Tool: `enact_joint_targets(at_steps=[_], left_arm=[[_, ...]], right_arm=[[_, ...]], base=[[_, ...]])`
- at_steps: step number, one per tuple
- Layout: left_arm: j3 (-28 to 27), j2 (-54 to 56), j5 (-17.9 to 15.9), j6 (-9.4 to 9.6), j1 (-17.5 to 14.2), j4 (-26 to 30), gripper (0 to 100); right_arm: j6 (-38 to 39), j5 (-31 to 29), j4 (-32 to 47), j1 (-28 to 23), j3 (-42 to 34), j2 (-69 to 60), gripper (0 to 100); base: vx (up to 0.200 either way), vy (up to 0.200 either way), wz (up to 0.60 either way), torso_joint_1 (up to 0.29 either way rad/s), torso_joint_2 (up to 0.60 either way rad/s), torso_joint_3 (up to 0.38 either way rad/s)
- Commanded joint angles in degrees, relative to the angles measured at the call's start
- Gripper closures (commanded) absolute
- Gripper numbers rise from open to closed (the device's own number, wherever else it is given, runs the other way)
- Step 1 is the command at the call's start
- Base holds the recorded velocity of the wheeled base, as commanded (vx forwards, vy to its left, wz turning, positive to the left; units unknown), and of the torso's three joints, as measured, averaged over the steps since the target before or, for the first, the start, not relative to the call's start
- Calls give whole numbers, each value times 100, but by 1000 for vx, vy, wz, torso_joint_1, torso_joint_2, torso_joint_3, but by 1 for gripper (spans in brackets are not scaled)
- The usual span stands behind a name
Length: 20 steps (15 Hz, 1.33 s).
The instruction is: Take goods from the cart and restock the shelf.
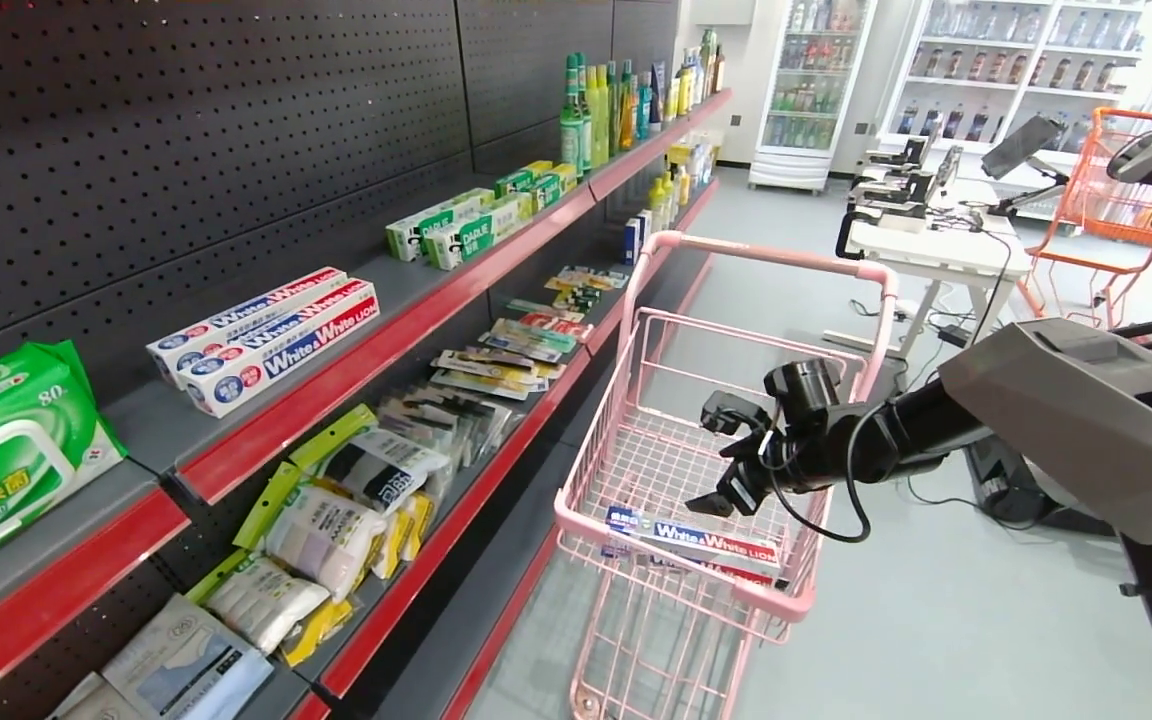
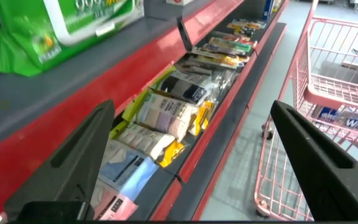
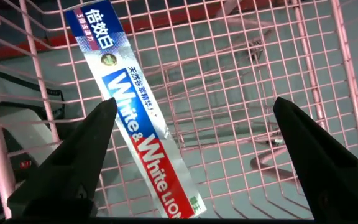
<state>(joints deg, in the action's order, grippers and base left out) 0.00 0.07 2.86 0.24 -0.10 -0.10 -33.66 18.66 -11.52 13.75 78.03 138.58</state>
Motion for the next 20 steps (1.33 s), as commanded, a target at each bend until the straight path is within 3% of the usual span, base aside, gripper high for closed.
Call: enact_joint_targets(at_steps=[1,6,12,14,20], left_arm=[[0,-7,-5,2,-8,1,0],[0,-7,-5,2,1,1,0],[0,-7,4,2,-8,1,0],[0,-7,4,2,1,1,0],[0,-7,-5,2,1,1,0]], right_arm=[[0,6,1,40,28,46,0],[35,6,-8,49,362,116,0],[-71,102,18,66,793,661,0],[-203,498,53,110,766,670,0],[-563,726,89,172,687,696,0]], base=[[0,0,0,-222,510,295],[0,0,0,-172,404,229],[0,0,0,-11,26,15],[0,0,0,0,0,0],[0,0,0,0,0,0]])
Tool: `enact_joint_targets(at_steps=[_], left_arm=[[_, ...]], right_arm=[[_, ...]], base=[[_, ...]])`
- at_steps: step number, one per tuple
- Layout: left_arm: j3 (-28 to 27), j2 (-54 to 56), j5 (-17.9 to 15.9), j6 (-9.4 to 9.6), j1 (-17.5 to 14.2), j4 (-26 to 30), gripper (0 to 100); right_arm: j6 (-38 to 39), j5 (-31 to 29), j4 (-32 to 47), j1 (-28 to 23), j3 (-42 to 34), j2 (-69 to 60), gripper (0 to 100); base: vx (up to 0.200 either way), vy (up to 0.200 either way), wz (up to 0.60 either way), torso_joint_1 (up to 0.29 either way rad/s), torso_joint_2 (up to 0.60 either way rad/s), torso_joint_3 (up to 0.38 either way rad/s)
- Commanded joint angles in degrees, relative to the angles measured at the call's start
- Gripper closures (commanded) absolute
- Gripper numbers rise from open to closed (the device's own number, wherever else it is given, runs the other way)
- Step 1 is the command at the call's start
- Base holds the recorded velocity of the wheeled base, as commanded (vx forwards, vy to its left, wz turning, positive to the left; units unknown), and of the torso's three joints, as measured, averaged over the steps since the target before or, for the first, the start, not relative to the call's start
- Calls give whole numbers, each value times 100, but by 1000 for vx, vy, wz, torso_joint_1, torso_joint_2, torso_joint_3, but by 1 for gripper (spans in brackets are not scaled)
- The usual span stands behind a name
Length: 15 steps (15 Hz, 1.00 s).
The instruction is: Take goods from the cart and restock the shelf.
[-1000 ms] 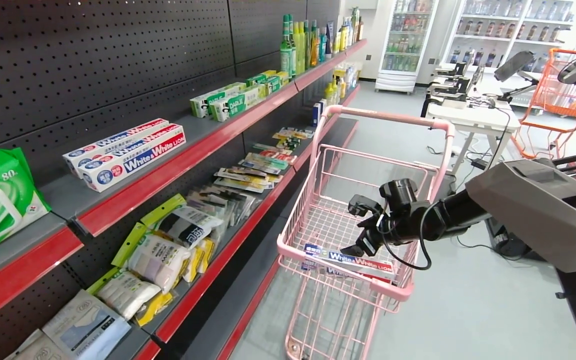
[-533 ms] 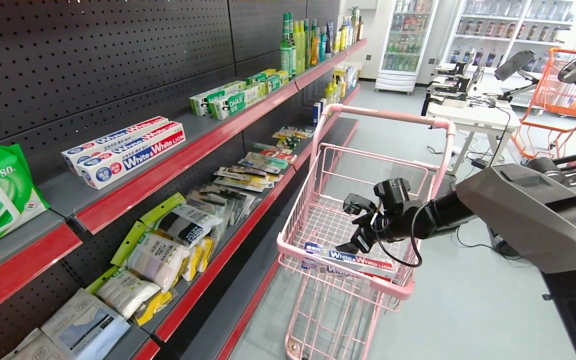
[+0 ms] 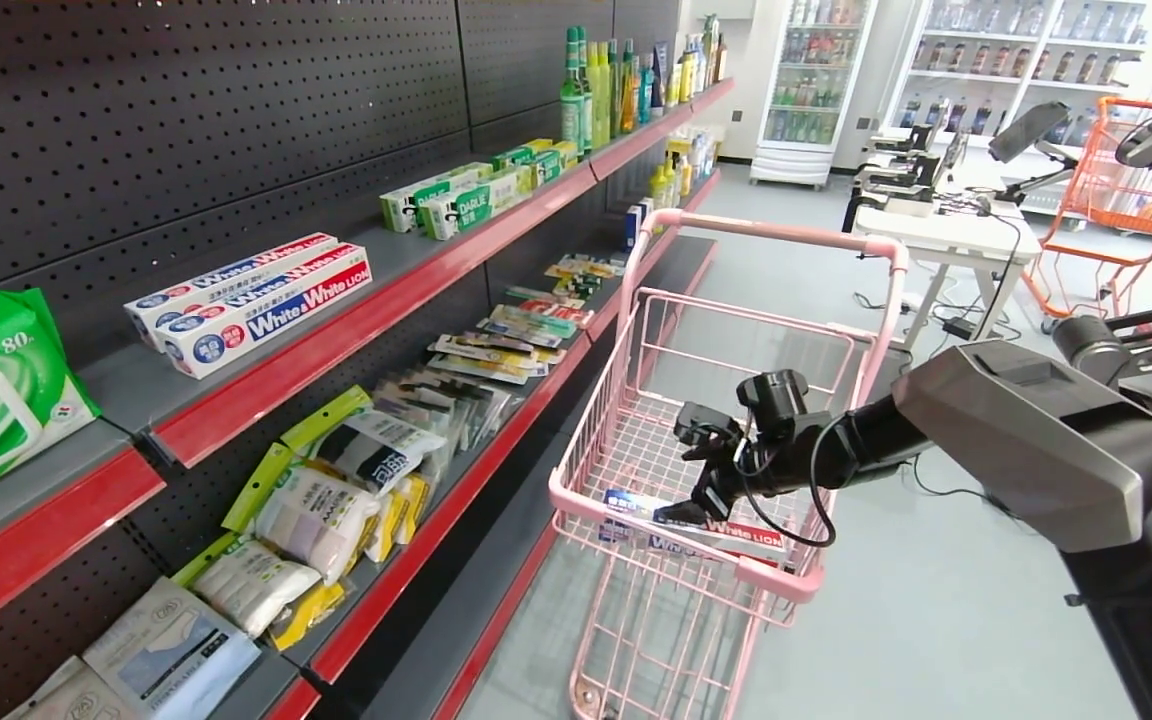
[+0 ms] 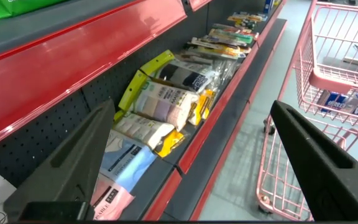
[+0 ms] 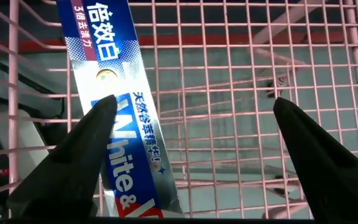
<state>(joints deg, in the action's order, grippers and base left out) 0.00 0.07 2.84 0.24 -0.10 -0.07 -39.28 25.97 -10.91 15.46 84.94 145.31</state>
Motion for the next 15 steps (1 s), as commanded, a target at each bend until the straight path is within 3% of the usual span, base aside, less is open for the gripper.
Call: enact_joint_targets(at_steps=[1,9,15], left_arm=[[0,-7,-3,2,-8,-1,0],[0,-7,-3,2,-8,-1,0],[0,-7,6,2,-8,-1,0]], right_arm=[[-18,-4,19,-34,22,-3,0],[122,5,19,-315,5,-504,0],[210,154,19,133,-558,-724,0]], base=[[0,0,0,0,0,0],[0,0,0,0,0,0],[0,0,0,0,0,0]])
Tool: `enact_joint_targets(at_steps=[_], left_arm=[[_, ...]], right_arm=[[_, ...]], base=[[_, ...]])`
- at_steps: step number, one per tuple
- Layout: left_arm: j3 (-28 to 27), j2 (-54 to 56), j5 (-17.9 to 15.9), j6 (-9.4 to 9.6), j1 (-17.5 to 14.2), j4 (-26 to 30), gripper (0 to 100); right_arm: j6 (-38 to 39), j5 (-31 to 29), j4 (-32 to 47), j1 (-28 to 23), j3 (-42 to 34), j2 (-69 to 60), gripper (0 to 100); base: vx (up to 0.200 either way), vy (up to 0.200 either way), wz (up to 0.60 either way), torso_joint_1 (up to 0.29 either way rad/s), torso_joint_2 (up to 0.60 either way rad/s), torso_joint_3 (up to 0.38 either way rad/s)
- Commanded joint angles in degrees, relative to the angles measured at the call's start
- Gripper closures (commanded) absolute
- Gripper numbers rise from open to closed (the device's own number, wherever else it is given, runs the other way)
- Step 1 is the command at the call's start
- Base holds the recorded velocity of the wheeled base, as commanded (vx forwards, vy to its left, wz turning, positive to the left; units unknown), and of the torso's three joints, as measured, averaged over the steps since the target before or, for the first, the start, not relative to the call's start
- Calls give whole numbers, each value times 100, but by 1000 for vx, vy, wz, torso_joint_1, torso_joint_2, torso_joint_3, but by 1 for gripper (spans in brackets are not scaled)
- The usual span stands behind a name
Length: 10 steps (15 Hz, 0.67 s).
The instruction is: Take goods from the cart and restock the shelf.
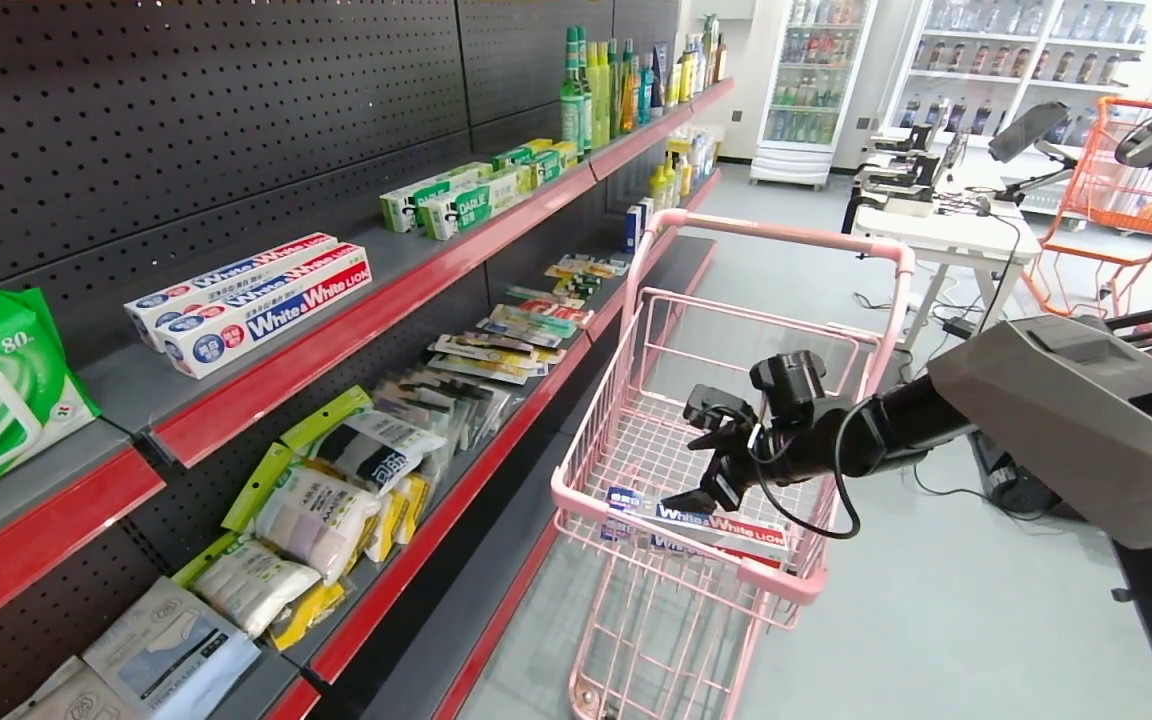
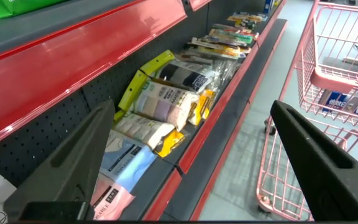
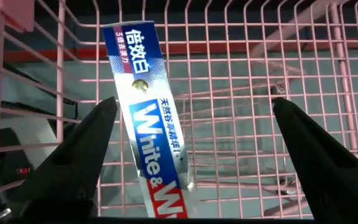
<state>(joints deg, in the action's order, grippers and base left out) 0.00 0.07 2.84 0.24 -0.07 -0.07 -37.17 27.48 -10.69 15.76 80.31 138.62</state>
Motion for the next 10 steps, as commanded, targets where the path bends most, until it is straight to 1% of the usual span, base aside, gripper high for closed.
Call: enact_joint_targets(at_steps=[1,5,10], left_arm=[[0,-7,6,2,-10,-1,0],[0,-7,6,2,-1,-1,0],[0,-7,6,2,-1,-1,0]], right_arm=[[-27,3,-3,146,-139,-46,0],[-54,-32,-3,252,-297,42,0],[-106,-173,-3,226,-306,359,0]], base=[[0,0,0,0,0,0],[0,0,0,0,0,0],[0,0,0,0,0,0]])
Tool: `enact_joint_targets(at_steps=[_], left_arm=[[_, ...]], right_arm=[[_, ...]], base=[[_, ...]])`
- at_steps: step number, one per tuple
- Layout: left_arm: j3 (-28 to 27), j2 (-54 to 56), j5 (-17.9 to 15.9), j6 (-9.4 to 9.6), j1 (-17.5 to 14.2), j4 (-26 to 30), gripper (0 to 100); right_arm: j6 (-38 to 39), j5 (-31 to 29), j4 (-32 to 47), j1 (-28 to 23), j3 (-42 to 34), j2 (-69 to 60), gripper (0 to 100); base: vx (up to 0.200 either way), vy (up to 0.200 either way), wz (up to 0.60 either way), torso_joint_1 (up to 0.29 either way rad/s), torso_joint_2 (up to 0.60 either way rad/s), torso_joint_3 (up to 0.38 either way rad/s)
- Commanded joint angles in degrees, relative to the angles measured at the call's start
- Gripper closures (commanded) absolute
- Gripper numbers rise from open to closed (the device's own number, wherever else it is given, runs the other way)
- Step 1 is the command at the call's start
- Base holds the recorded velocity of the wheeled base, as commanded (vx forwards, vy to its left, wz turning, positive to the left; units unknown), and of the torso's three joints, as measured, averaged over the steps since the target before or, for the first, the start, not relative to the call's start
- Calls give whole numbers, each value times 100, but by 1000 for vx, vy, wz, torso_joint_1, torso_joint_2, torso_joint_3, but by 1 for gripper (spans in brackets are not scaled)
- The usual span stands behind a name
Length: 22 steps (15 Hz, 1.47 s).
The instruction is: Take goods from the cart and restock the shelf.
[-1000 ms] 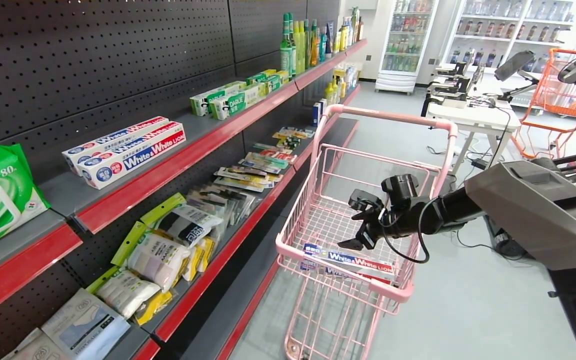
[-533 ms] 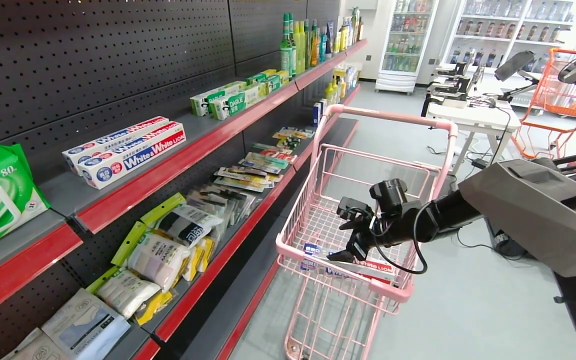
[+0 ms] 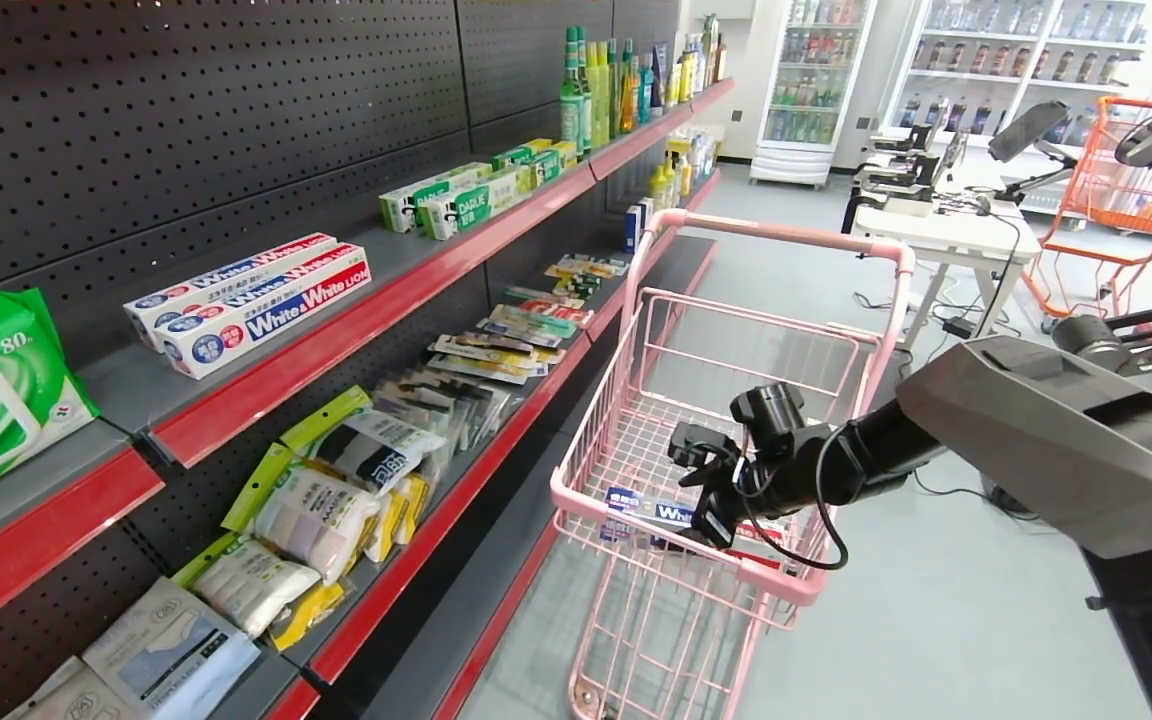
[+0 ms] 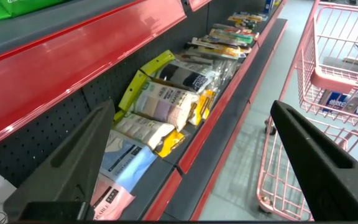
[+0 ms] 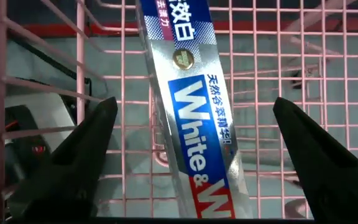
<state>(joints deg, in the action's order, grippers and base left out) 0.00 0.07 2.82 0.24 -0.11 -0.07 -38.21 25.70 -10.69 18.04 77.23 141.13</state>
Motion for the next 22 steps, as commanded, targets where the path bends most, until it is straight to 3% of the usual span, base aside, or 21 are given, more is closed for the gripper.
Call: enact_joint_targets(at_steps=[1,22], left_arm=[[0,-7,8,2,2,-1,0],[0,-7,8,2,2,-1,0]], right_arm=[[-3,-3,-3,-2,20,169,0],[24,-170,-3,-11,442,609,0]], base=[[0,0,0,0,0,0],[0,0,0,0,0,0]])
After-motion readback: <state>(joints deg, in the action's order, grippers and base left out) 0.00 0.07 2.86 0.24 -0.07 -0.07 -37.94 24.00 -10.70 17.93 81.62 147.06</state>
